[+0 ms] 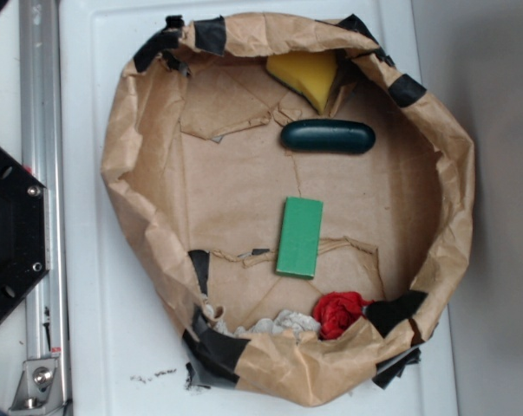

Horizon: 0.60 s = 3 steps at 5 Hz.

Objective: Grab the white paper.

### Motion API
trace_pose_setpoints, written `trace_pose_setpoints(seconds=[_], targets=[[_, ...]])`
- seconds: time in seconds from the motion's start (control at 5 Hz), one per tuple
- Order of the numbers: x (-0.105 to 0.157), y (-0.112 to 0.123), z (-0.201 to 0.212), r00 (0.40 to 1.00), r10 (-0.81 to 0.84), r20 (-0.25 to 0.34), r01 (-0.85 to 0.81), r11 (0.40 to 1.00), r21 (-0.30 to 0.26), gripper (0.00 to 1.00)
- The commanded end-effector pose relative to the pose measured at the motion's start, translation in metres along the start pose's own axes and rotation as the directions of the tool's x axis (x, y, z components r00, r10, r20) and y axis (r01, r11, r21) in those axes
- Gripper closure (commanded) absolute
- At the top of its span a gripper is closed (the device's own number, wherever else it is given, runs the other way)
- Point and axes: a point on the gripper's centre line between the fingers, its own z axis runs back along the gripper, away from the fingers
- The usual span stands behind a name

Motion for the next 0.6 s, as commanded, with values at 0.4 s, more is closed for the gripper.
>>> trace_pose_setpoints(seconds=[0.4], targets=[[0.089,0.018,-0.076,0.953,0.287,-0.093,-0.292,0.956,-0.036,0.0]])
